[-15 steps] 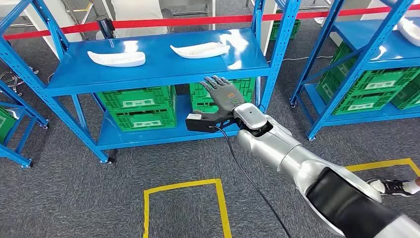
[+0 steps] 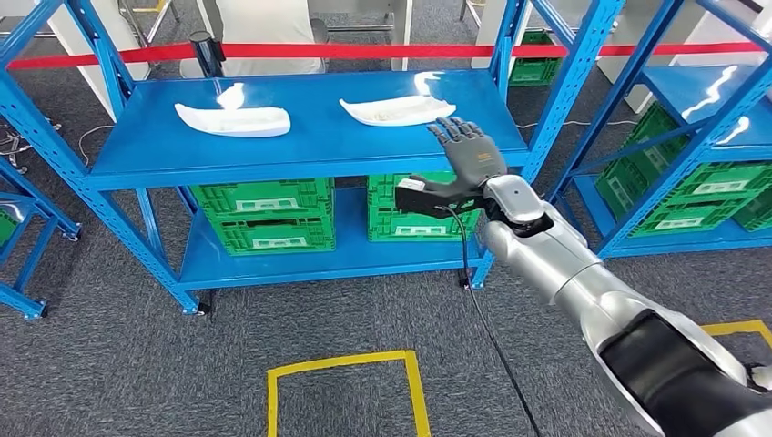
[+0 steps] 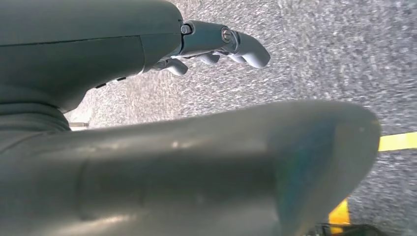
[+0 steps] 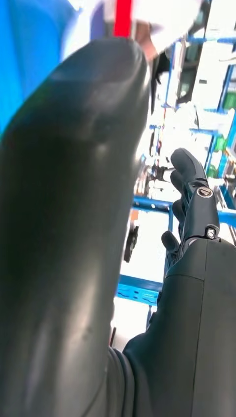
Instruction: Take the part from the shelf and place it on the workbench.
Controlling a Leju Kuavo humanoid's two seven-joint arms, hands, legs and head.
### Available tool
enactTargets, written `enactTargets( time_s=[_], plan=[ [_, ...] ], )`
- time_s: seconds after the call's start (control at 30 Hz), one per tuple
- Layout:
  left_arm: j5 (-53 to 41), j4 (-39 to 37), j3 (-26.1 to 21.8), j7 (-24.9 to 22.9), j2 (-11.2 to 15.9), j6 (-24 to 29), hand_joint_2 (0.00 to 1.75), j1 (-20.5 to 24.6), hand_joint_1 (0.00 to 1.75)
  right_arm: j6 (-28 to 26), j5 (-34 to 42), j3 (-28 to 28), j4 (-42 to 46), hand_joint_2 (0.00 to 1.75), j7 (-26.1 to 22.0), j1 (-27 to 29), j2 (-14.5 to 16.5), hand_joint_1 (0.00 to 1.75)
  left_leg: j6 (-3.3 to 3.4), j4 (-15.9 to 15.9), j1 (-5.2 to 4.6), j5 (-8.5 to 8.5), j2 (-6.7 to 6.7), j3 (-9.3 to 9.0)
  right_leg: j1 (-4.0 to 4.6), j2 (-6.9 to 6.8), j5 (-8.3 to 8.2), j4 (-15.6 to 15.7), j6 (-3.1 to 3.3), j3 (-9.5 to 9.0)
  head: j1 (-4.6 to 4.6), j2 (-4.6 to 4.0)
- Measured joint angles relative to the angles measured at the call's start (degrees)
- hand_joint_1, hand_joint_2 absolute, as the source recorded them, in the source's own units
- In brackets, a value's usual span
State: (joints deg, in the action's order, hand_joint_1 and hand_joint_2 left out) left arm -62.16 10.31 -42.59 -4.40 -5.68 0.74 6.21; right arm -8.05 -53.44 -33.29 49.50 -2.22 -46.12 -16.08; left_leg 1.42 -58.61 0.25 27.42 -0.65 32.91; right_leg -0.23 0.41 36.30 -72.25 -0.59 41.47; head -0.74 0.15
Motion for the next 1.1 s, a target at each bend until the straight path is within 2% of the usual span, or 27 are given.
enactTargets(
  time_s=[0.03,0.1,0.13,0.17,0.27,0.3,0.37,0.43,0.47,0.5,0.53,0.57,0.6,0.63,0.67,0.7,0.73,0.77,0.83,0.87,0.93,0.97,1.0,1.03,1.07,1.1],
  plan=[
    [-0.07,-0.01,-0.05,0.0,-0.05,0.0,0.0,-0.01,0.0,-0.05,0.03,0.67,-0.21,0.0,-0.13,0.0,-0.38,0.0,-0.02,0.04,-0.14,0.82,-0.04,-1.08,0.16,-0.03,-2.33,3.18,0.44,-0.23,-0.01,0.0],
    [-0.21,-0.09,-0.14,-0.02,-0.32,0.0,0.0,0.03,0.0,-0.26,0.05,1.8,-0.75,0.0,-0.29,0.05,-1.03,0.0,-0.22,0.0,-0.36,2.42,-0.18,-3.03,0.73,-0.04,-9.41,10.23,1.51,-1.13,-0.02,0.0],
    [-0.25,-0.12,-0.16,-0.02,-0.44,0.0,0.0,0.07,0.0,-0.38,0.05,2.26,-0.99,0.0,-0.29,0.09,-1.33,0.0,-0.42,0.09,-0.41,3.28,-0.24,-3.66,1.04,0.09,-11.84,12.35,1.89,-1.64,-0.03,0.0],
    [-0.26,-0.15,-0.18,-0.03,-0.55,0.0,0.0,0.11,0.0,-0.49,0.05,2.67,-1.2,0.0,-0.27,0.12,-1.58,0.0,-0.7,-0.16,-0.46,3.83,-0.3,-4.39,1.23,0.26,-13.01,13.47,2.13,-2.06,-0.02,0.0],
    [-0.28,-0.05,-0.22,-0.02,-0.55,0.0,0.0,0.26,0.0,-0.66,-0.01,3.8,-1.38,0.0,-0.19,-0.39,-1.97,0.0,-1.76,-2.1,-0.54,4.14,-0.17,-5.33,1.06,0.58,-12.29,14.16,2.9,-4.53,-0.02,0.0],
    [-0.28,-0.02,-0.23,0.01,-0.57,0.0,0.0,0.39,0.0,-0.66,-0.02,4.08,-1.43,0.0,-0.18,-0.63,-2.02,0.0,-2.09,-4.07,-0.5,3.99,-0.05,-4.38,0.94,0.56,-11.9,14.22,3.25,-5.49,-0.08,0.0],
    [-0.28,-0.01,-0.23,0.1,-0.66,0.0,0.0,0.58,0.0,-0.61,-0.03,4.38,-1.57,0.0,-0.18,-0.81,-2.07,0.0,-2.62,-10.31,-0.37,4.7,0.19,-0.28,0.8,0.54,-10.89,14.29,3.69,-7.14,-0.2,0.0],
    [-0.28,-0.01,-0.23,0.12,-0.66,0.0,0.0,0.47,0.0,-0.5,-0.08,4.46,-1.85,0.0,-0.4,-0.71,-2.04,0.0,-2.91,-15.28,-0.27,7.79,0.27,4.82,0.72,0.64,-9.33,14.29,3.79,-8.74,-0.23,0.0],
    [-0.29,-0.01,-0.24,0.12,-0.62,0.0,0.0,0.35,0.0,-0.44,-0.13,4.46,-2.06,0.0,-0.58,-0.65,-2.03,0.0,-2.95,-15.78,-0.27,9.37,0.28,6.7,0.64,0.71,-8.42,14.29,3.77,-9.76,-0.24,0.0],
    [-0.31,-0.01,-0.25,0.12,-0.58,0.0,0.0,0.23,0.0,-0.39,-0.19,4.46,-2.3,0.0,-0.79,-0.62,-2.02,0.0,-2.95,-14.75,-0.27,9.94,0.29,7.86,0.52,0.75,-7.46,14.29,3.69,-10.93,-0.25,0.0],
    [-0.34,-0.01,-0.25,0.14,-0.53,0.0,0.0,0.12,0.0,-0.34,-0.28,4.46,-2.56,0.0,-1.03,-0.62,-1.97,0.0,-2.88,-12.39,-0.27,8.7,0.3,8.42,0.39,0.76,-6.45,14.29,3.57,-12.17,-0.25,0.0],
    [-0.38,-0.03,-0.25,0.14,-0.49,0.0,0.0,-0.02,0.0,-0.28,-0.36,4.46,-2.88,0.0,-1.26,-0.6,-1.86,0.0,-2.81,-9.05,-0.28,5.0,0.32,8.61,0.3,0.74,-5.4,14.33,3.36,-13.2,-0.25,0.0],
    [-0.41,-0.08,-0.27,0.14,-0.45,0.0,0.0,-0.16,0.0,-0.16,-0.44,4.45,-3.3,0.0,-1.5,-0.6,-1.67,0.0,-2.72,-5.53,-0.29,0.38,0.39,8.74,0.29,0.78,-4.34,14.17,3.11,-14.26,-0.3,0.0],
    [-0.44,-0.12,-0.31,0.13,-0.42,-0.01,0.0,-0.25,0.0,-0.02,-0.51,4.44,-3.69,0.44,-1.73,-0.62,-1.46,0.0,-2.54,-2.99,-0.34,-3.58,0.45,8.66,0.38,0.86,-3.28,14.13,2.78,-15.03,-0.34,0.0],
    [-0.44,-0.16,-0.38,0.11,-0.4,-0.02,0.0,-0.28,0.0,0.1,-0.55,4.43,-4.03,0.87,-1.94,-0.7,-1.28,0.0,-2.27,-1.42,-0.34,-6.27,0.48,8.52,0.45,0.97,-2.55,14.09,2.42,-15.76,-0.37,0.0],
    [-0.45,-0.17,-0.45,0.1,-0.39,-0.03,0.0,-0.17,0.0,0.18,-0.56,4.43,-4.27,1.31,-2.15,-0.9,-1.12,0.0,-1.92,-0.89,-0.36,-6.8,0.51,8.3,0.52,1.08,-2.37,13.68,2.09,-16.26,-0.38,0.0],
    [-0.45,-0.15,-0.52,0.1,-0.44,-0.03,0.0,0.03,0.0,0.22,-0.58,4.43,-4.36,1.75,-2.36,-1.18,-1.03,0.0,-1.5,-1.01,-0.31,-6.34,0.49,7.72,0.55,1.12,-2.62,12.98,1.82,-16.16,-0.35,0.0],
    [-0.45,-0.13,-0.59,0.1,-0.51,-0.02,0.0,0.22,0.0,0.26,-0.64,4.44,-4.46,1.75,-2.6,-1.47,-0.92,0.0,-1.1,-0.87,-0.2,-5.91,0.44,7.19,0.49,1.0,-3.26,11.49,1.56,-15.7,-0.28,0.0],
    [-0.46,-0.09,-0.68,0.13,-0.6,0.01,0.0,0.51,0.0,0.47,-0.93,4.38,-4.86,1.75,-2.92,-2.11,-0.56,0.0,-0.46,-0.62,0.0,-4.9,0.33,5.83,0.36,0.55,-3.7,6.07,1.0,-12.43,-0.08,0.0],
    [-0.47,-0.08,-0.71,0.12,-0.6,0.02,0.0,0.55,0.0,0.6,-1.09,4.32,-5.14,1.75,-3.15,-2.28,-0.27,0.0,-0.29,-0.54,0.03,-4.26,0.25,5.16,0.23,0.29,-2.82,2.9,0.68,-10.1,0.03,0.0],
    [-0.5,-0.09,-0.75,0.08,-0.6,0.05,0.0,0.52,0.0,0.89,-1.37,4.09,-5.67,1.75,-3.72,-2.33,0.44,0.0,-0.22,-0.52,0.06,-2.87,0.12,3.66,-0.04,0.08,0.69,-1.86,0.22,-5.29,0.1,0.0],
    [-0.51,-0.09,-0.75,0.04,-0.61,0.09,0.0,0.47,0.0,1.03,-1.45,3.93,-5.87,1.75,-4.05,-2.22,0.9,0.0,-0.27,-0.52,0.07,-2.15,0.06,2.81,-0.15,0.01,2.14,-2.47,0.12,-3.56,0.11,0.0],
    [-0.52,-0.1,-0.76,-0.01,-0.62,0.18,0.0,0.42,0.0,1.15,-1.5,3.71,-5.99,1.75,-4.31,-2.1,1.37,0.0,-0.38,-0.52,0.07,-1.38,0.01,1.83,-0.23,-0.05,2.36,-1.55,0.09,-2.55,0.11,0.0],
    [-0.52,-0.11,-0.76,-0.06,-0.65,0.28,0.0,0.4,0.0,1.24,-1.45,3.42,-6.05,1.75,-4.5,-1.98,1.84,0.0,-0.53,-0.52,0.07,-0.63,0.0,0.76,-0.27,-0.12,0.95,0.75,0.16,-2.2,0.11,0.0],
    [-0.52,-0.12,-0.78,-0.12,-0.68,0.39,0.0,0.38,0.0,1.33,-1.34,3.06,-6.07,1.75,-4.6,-1.87,2.22,0.0,-0.71,-0.5,0.07,0.07,-0.01,-0.24,-0.29,-0.21,-2.28,4.09,0.32,-2.36,0.1,0.0],
    [-0.52,-0.15,-0.81,-0.18,-0.71,0.48,0.0,0.4,0.0,1.45,-1.18,2.65,-6.08,1.75,-4.64,-1.71,2.53,0.0,-0.96,-0.63,0.04,0.75,-0.06,-1.17,-0.19,-0.29,-6.22,7.68,0.51,-2.49,0.09,0.0]
  ],
)
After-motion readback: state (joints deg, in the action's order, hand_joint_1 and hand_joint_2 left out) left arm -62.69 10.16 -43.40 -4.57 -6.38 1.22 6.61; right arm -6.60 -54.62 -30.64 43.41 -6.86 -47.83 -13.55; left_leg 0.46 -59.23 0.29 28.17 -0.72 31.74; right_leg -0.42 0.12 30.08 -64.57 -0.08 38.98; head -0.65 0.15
